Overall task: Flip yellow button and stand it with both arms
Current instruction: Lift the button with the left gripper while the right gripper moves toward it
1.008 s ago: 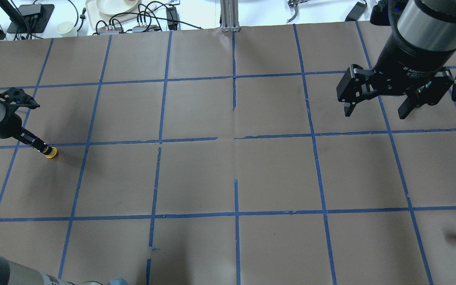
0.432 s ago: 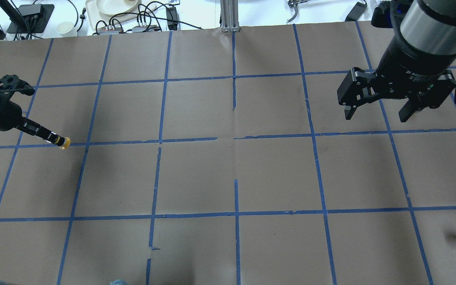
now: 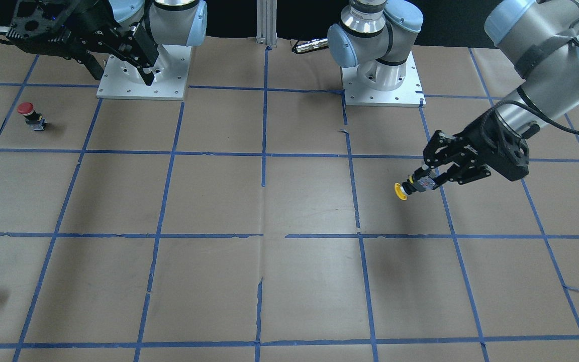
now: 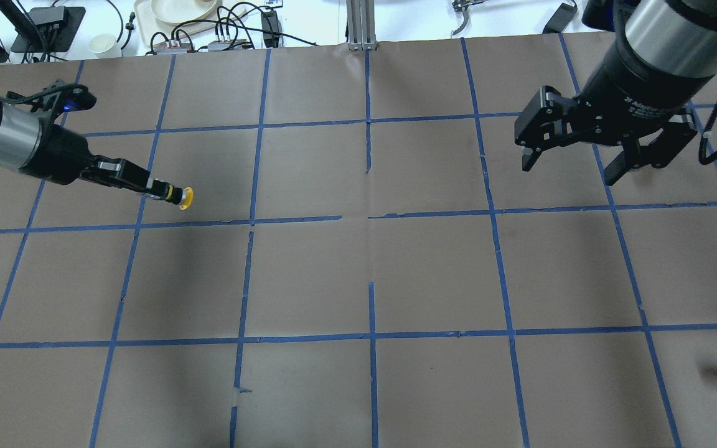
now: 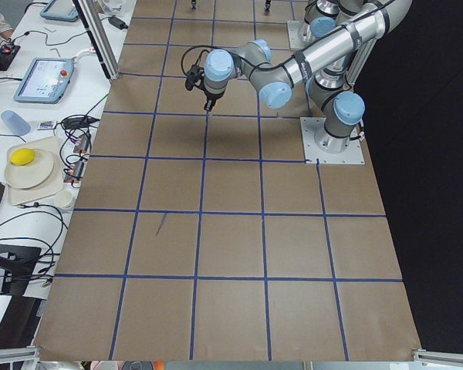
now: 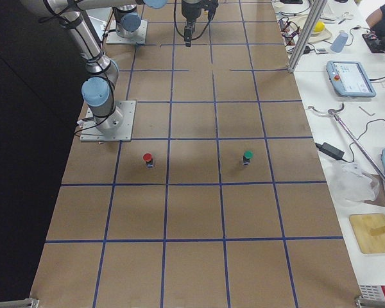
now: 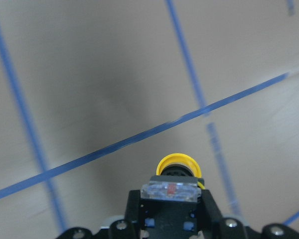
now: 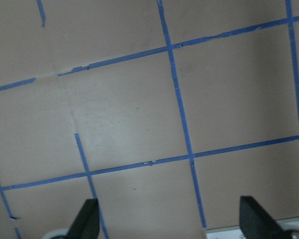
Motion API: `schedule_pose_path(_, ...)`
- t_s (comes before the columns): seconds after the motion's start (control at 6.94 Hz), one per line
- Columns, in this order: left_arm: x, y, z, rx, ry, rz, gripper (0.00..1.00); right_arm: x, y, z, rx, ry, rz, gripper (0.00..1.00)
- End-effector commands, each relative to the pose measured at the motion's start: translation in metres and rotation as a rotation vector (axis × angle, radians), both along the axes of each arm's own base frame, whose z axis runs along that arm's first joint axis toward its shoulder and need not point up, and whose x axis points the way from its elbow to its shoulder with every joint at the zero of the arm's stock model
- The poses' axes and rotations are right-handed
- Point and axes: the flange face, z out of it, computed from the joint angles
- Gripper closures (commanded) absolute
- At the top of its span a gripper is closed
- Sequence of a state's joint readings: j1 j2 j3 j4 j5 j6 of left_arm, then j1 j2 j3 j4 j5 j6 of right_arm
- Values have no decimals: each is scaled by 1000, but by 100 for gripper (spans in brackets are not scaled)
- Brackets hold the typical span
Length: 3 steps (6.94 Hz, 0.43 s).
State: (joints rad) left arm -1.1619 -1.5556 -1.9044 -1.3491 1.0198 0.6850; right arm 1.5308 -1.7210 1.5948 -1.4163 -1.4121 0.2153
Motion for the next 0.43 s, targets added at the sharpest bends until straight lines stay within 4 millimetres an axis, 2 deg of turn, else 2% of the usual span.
schedule_pose_path(0.0, -81, 22, 46, 34, 357, 94, 99, 0, -9, 5, 19, -202, -176, 0)
schedule_pose_path(0.14, -114, 35, 49, 69, 513, 106, 99, -9, -15, 5, 34, -296, -260, 0)
schedule_pose_path(0.29, -138, 51, 41, 120, 615, 116, 98, -15, -24, 2, 69, -400, -351, 0)
